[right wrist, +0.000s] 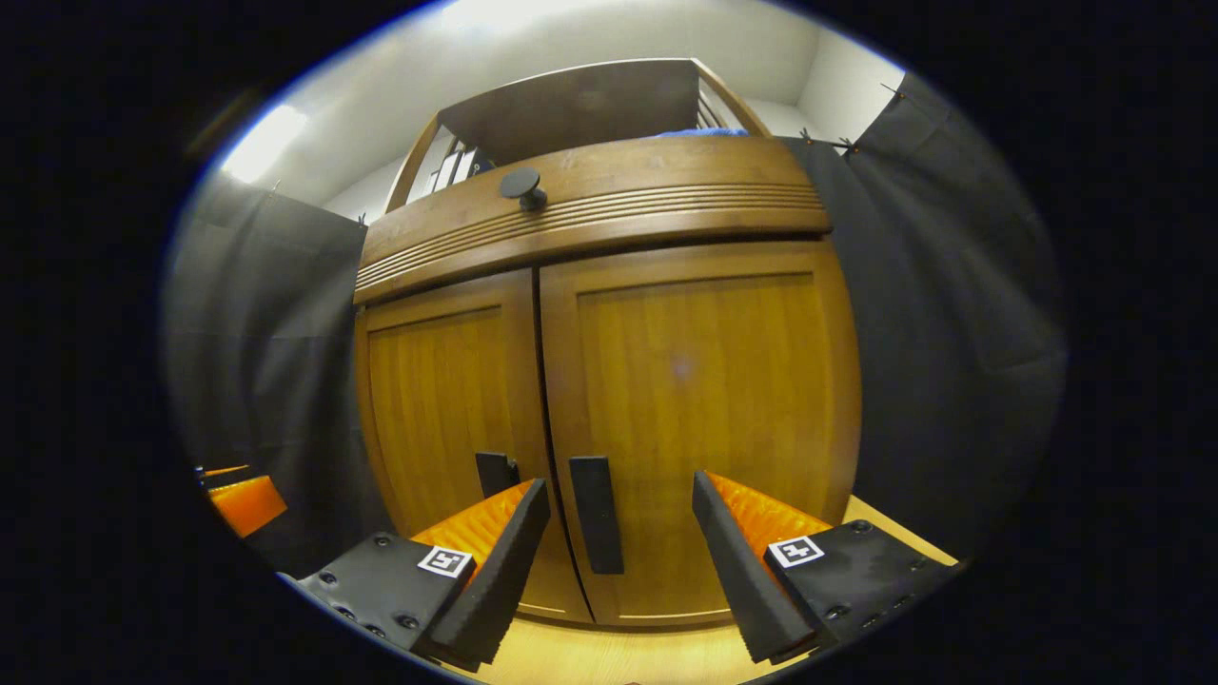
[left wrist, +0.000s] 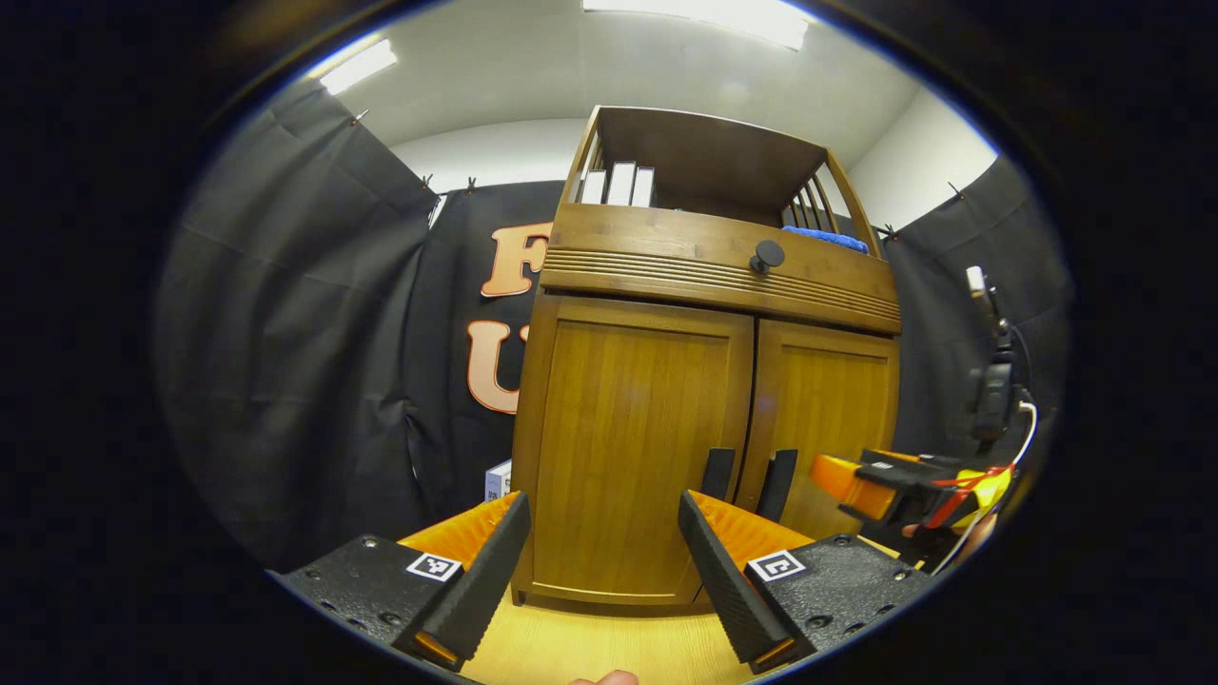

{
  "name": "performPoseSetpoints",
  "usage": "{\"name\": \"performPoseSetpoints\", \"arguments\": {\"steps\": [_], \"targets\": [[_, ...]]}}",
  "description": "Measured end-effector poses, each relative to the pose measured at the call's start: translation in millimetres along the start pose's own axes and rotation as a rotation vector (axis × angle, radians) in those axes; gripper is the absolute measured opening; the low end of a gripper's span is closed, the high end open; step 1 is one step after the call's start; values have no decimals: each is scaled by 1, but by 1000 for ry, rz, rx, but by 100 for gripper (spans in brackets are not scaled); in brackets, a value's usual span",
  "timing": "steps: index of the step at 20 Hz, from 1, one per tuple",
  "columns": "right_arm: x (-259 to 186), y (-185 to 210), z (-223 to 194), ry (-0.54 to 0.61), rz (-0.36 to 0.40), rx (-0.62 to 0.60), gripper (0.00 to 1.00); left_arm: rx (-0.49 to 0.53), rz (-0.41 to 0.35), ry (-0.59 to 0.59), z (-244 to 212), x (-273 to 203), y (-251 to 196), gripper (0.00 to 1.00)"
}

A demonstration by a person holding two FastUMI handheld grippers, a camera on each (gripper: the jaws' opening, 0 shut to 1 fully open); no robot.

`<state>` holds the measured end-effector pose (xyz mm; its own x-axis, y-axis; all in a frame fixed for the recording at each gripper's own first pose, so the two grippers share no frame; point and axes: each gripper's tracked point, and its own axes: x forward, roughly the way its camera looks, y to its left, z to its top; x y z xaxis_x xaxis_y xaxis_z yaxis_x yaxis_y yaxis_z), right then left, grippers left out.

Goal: Open the right door of the double-door shoe cabinet with the right hand, and open the left door with the left hand.

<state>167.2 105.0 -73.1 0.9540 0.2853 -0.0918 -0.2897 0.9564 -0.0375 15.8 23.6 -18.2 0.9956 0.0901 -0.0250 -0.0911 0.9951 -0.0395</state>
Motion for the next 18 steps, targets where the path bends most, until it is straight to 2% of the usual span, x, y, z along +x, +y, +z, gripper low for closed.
{"name": "performPoseSetpoints", "arguments": {"steps": [1,2,4,5,6,7,8,12,15,16,17,18], "targets": [[10,2,-7,12,2,1,89,2,0,-7,1,-2,0,95],[19,2,-15,28,-6,0,97,4,0,-13,2,-4,0,95],[35,-2,-28,59,-28,2,97,15,4,-24,6,-6,-1,94],[43,-5,-35,73,-38,3,89,24,8,-30,7,-6,0,94],[52,-8,-40,87,-51,1,89,32,11,-36,9,-6,1,95],[60,-8,-42,100,-67,0,98,39,15,-41,10,-7,2,95],[62,-8,-45,111,-81,7,98,42,17,-45,11,-7,2,92],[71,-13,-46,128,-125,19,97,48,19,-54,12,-8,5,92],[78,-17,-48,118,-122,21,100,45,28,-55,10,-9,6,92],[76,-16,-47,111,-119,15,93,43,34,-54,10,-8,9,92],[78,-11,-47,110,-111,14,98,40,38,-52,8,-7,12,92],[79,-6,-47,112,-109,2,93,37,39,-49,7,-6,13,92]]}}
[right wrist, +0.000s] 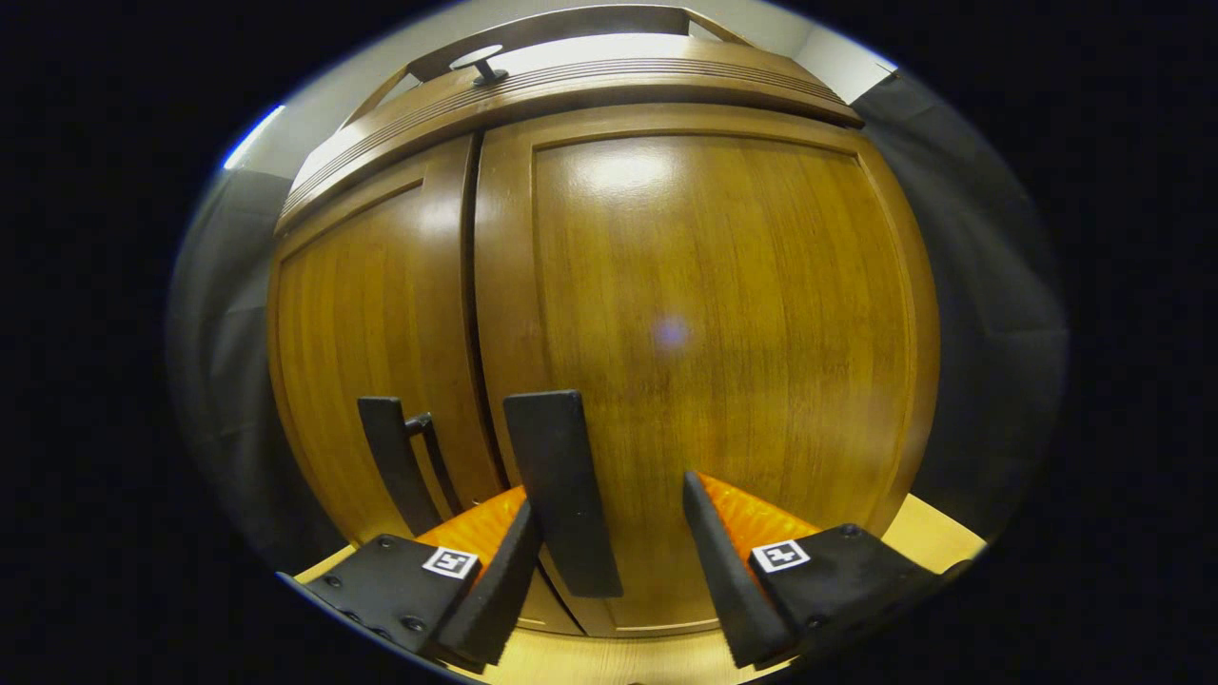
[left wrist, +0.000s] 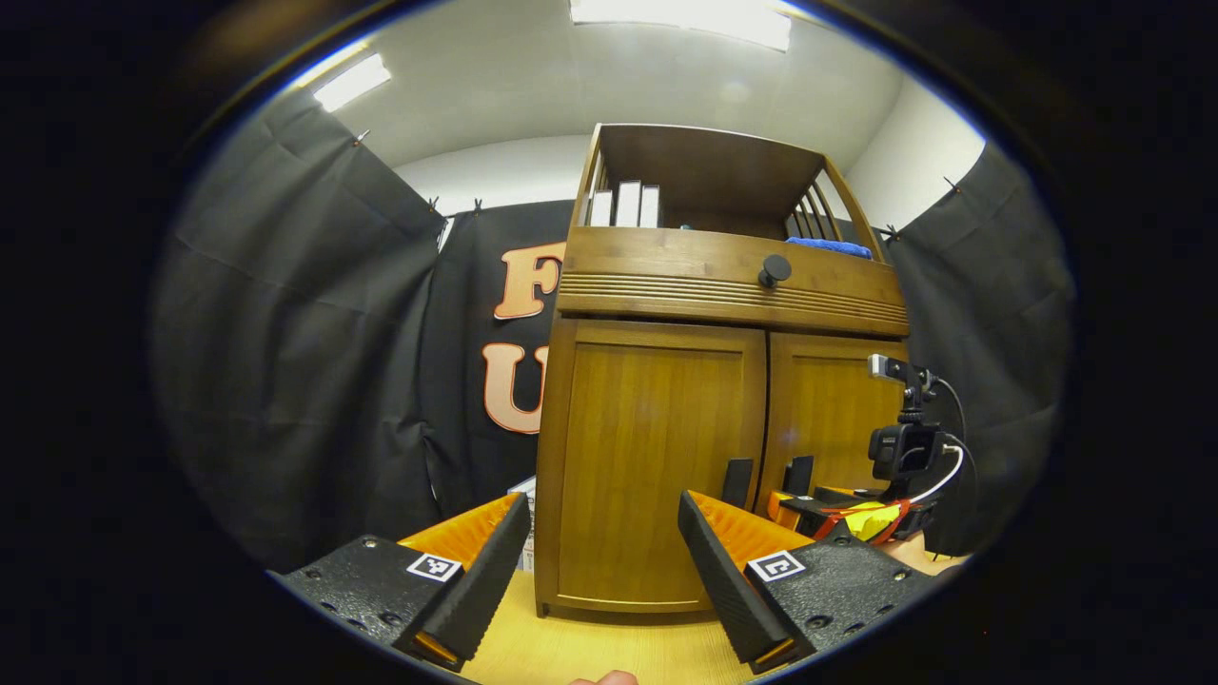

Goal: Open the right door of the double-door shoe cabinet with the right hand, and open the left door with the left hand.

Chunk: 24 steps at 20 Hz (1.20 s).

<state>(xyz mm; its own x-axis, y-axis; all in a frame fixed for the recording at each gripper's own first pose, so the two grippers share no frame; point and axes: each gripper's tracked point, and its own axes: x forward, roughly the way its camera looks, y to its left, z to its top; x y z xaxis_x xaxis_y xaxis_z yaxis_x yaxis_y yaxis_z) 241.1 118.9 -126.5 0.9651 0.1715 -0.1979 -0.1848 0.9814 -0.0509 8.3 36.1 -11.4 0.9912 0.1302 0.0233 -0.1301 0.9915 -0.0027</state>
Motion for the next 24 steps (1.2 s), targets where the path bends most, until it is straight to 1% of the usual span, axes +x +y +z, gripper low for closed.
{"name": "performPoseSetpoints", "arguments": {"steps": [3,4,6,7,8,9,10,11,12,13,14,15,16,17,19,20,21,22,24], "targets": [[0,13,1,-9,27,-62,80,-6,6,0,-2,-1,6,92],[-2,17,-1,-6,42,-71,50,-3,7,-3,-1,0,7,92],[0,17,-2,-17,59,-64,36,8,19,-11,1,1,13,92],[1,18,-1,-15,73,-67,41,12,25,-14,1,1,15,92],[3,17,-3,4,90,-86,32,14,28,-15,2,1,17,95],[-3,15,-4,15,102,-94,31,15,30,-16,3,2,18,92],[-1,17,-5,18,110,-94,31,15,29,-16,3,1,19,92],[-2,17,-5,17,113,-99,31,15,24,-16,3,0,18,95],[-1,16,-5,17,112,-111,31,17,19,-16,3,-1,16,95],[0,16,-5,16,115,-132,35,20,14,-16,3,-3,15,95],[-2,16,-6,18,120,-155,35,24,10,-17,4,-5,14,92],[-3,16,-6,20,120,-158,31,27,5,-19,5,-6,13,92],[-4,16,-6,24,120,-153,31,31,2,-19,6,-9,13,92],[-6,16,-5,26,121,-149,31,34,0,-20,6,-11,13,94],[-12,17,1,20,129,-144,31,36,1,-23,8,-15,14,94],[-16,18,3,20,133,-142,31,33,1,-22,8,-16,14,92],[-21,17,4,22,136,-140,35,25,-2,-19,7,-18,13,92],[-26,16,7,20,142,-138,35,17,-8,-15,6,-20,11,94],[-35,14,11,15,150,-137,31,9,-15,-10,5,-23,11,94]]}}
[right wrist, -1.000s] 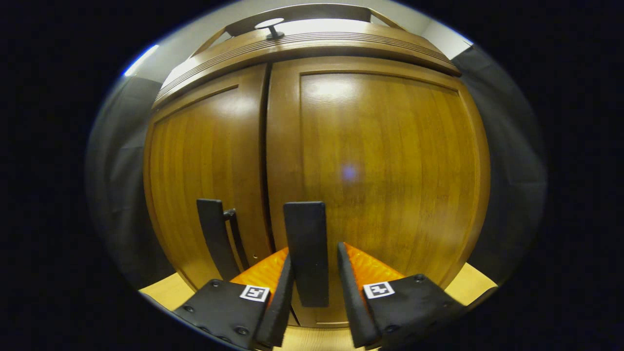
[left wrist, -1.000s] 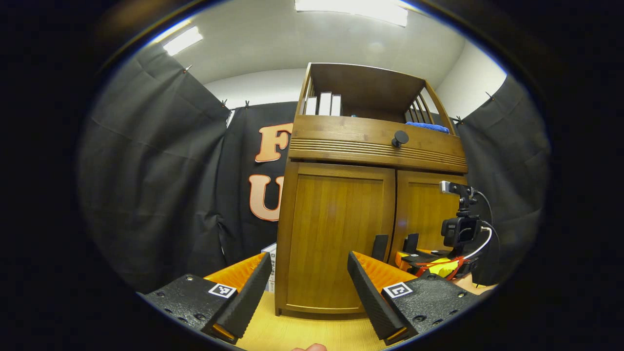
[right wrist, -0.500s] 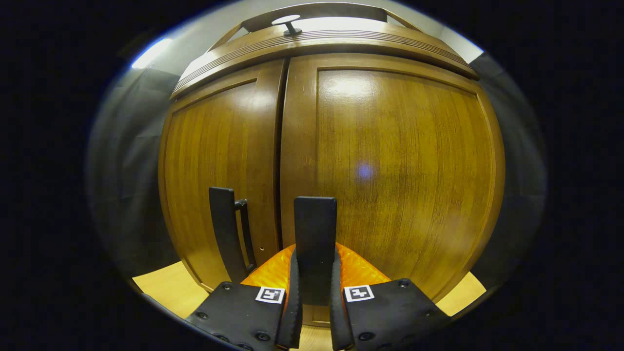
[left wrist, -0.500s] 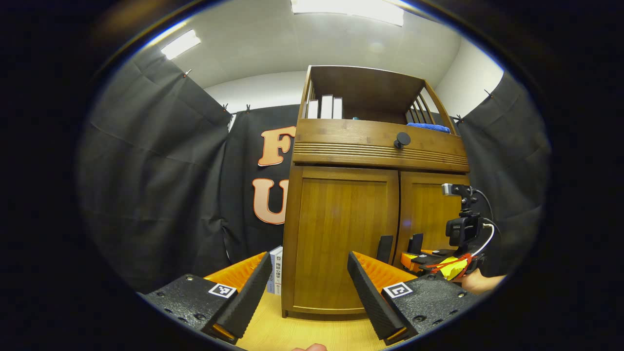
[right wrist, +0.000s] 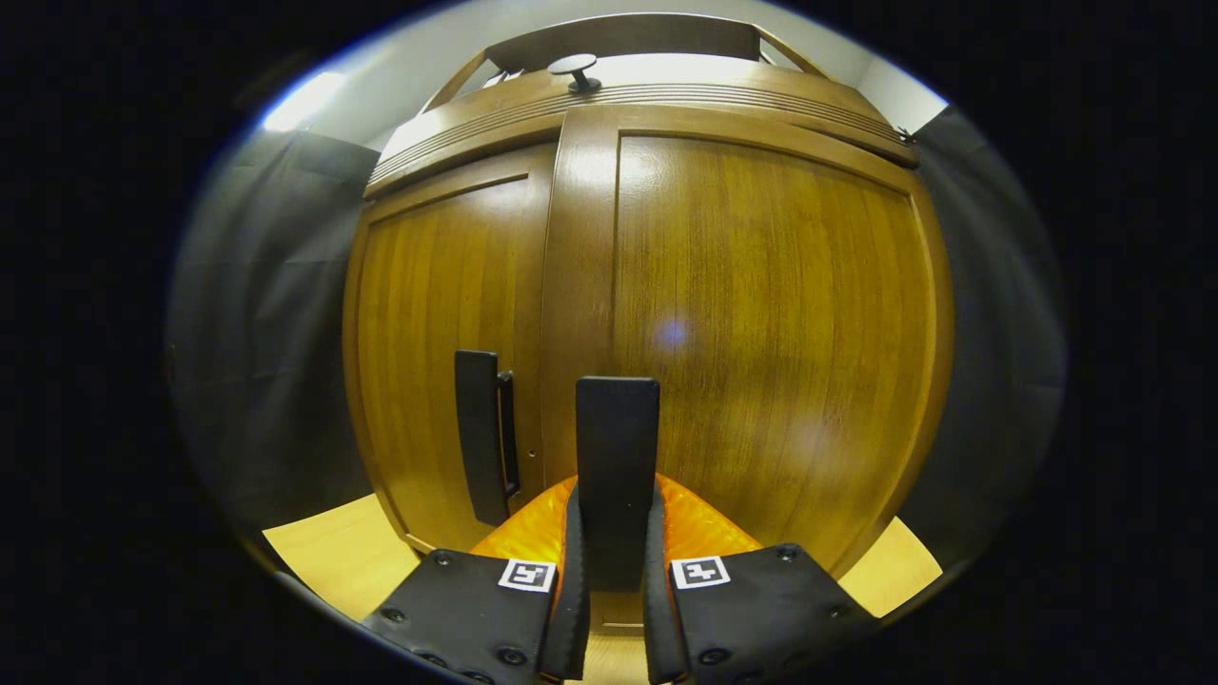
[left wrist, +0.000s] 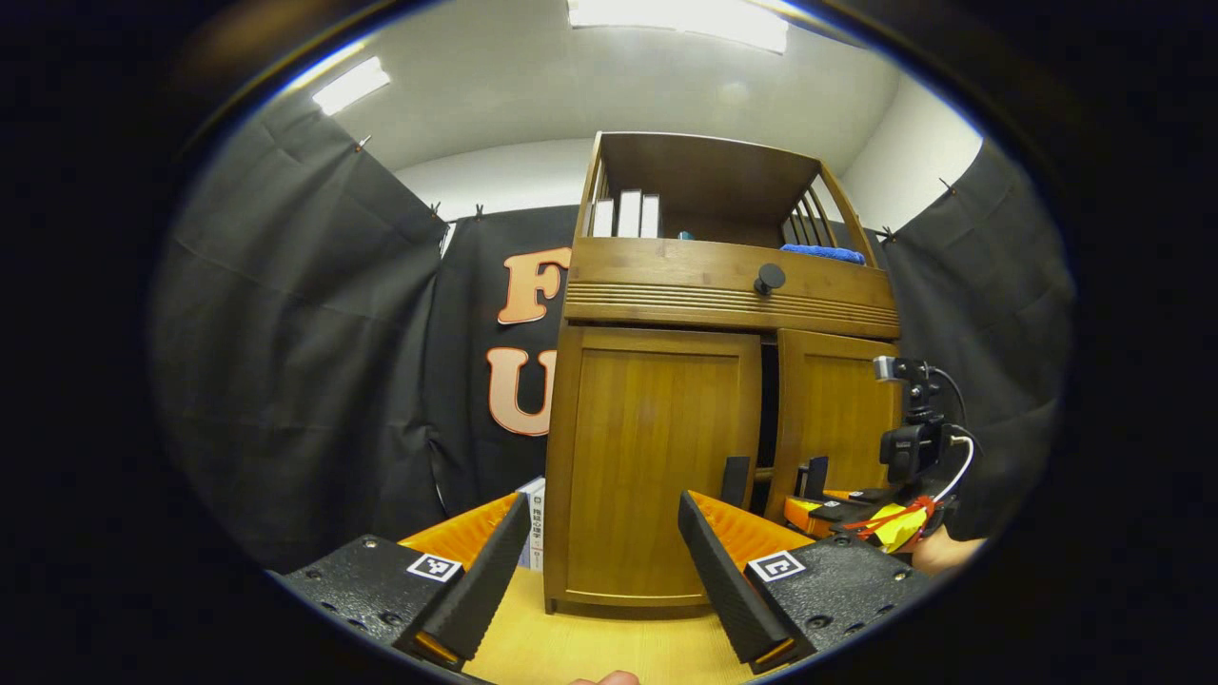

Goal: Open the right door of the double-door shoe cabinet with the right hand, and open the left door with the left hand.

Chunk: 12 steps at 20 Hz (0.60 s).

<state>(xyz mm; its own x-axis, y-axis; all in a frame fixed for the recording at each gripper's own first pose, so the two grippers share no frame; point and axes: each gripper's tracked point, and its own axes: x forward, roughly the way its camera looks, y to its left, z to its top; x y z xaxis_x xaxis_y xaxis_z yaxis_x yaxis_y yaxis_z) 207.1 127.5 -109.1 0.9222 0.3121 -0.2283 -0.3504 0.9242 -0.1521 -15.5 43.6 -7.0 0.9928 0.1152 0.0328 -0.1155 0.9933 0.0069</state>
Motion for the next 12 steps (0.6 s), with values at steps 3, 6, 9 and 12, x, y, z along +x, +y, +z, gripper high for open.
{"name": "performPoseSetpoints", "arguments": {"steps": [3,6,9,12], "targets": [[-20,-4,2,-4,5,-10,27,0,-3,2,-1,-3,0,94],[-36,-8,4,-2,1,1,27,-3,-14,9,-5,-5,-3,94],[-53,-17,2,-8,-13,16,29,-10,-33,14,-9,-5,-9,94],[-67,-25,3,-14,-31,19,35,-17,-49,17,-11,-1,-13,94]]}}
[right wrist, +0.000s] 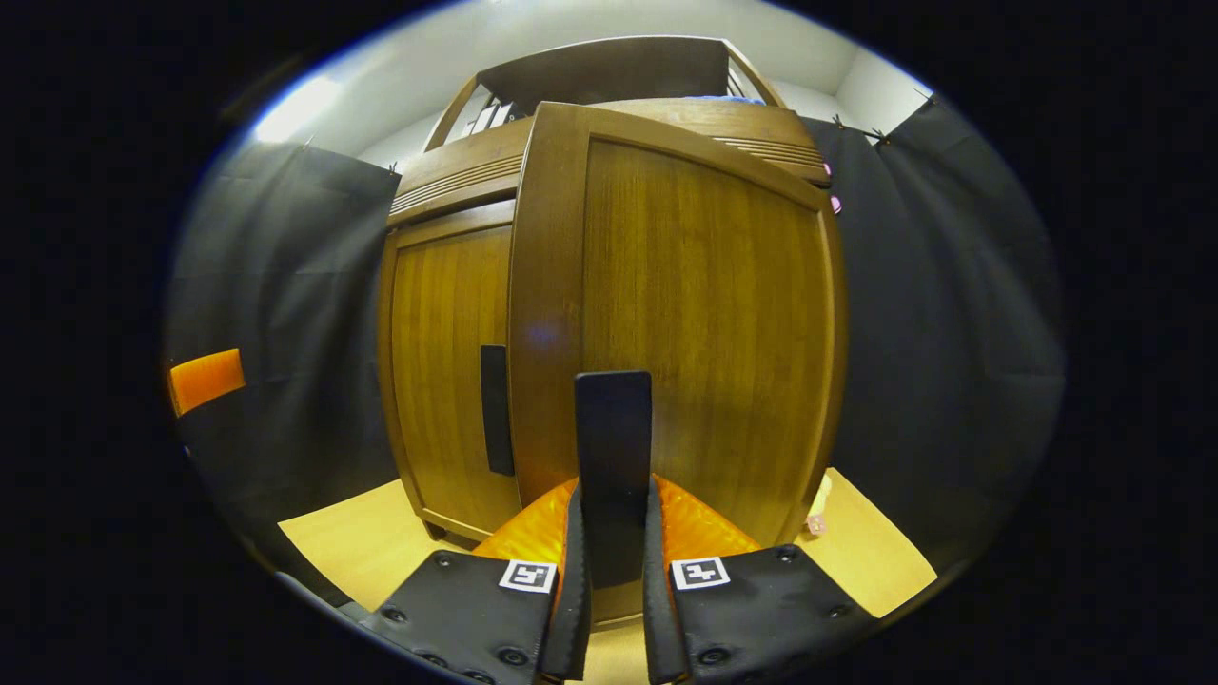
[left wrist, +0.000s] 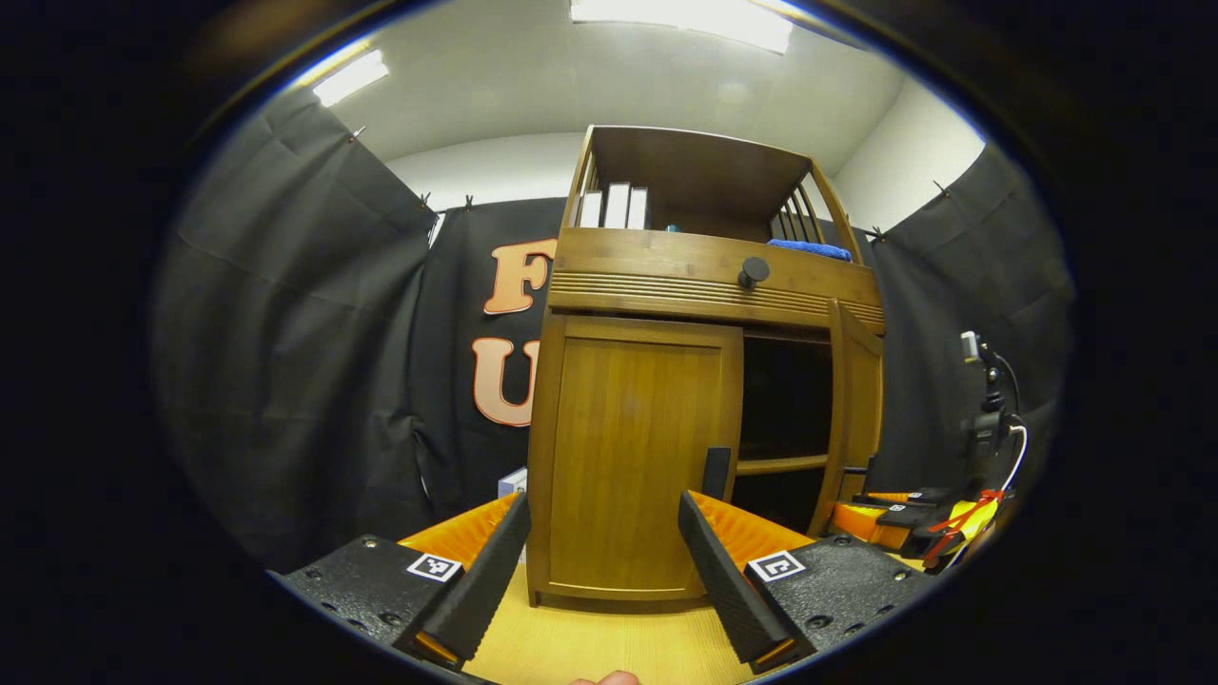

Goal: Open the right door of the double-door shoe cabinet with the right hand, and open the left door with the left hand.

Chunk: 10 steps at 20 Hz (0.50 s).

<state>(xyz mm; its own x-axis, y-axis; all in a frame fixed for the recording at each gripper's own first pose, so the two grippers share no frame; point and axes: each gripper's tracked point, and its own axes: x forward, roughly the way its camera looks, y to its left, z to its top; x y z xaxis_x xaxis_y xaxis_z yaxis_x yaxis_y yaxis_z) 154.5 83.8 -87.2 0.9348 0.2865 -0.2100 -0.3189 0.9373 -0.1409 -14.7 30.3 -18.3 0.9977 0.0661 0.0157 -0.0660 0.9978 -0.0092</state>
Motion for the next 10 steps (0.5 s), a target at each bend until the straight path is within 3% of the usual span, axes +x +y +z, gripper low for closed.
{"name": "performPoseSetpoints", "arguments": {"steps": [10], "targets": [[-34,-26,0,-2,-57,11,35,-16,-59,-6,-3,11,-25,94]]}}
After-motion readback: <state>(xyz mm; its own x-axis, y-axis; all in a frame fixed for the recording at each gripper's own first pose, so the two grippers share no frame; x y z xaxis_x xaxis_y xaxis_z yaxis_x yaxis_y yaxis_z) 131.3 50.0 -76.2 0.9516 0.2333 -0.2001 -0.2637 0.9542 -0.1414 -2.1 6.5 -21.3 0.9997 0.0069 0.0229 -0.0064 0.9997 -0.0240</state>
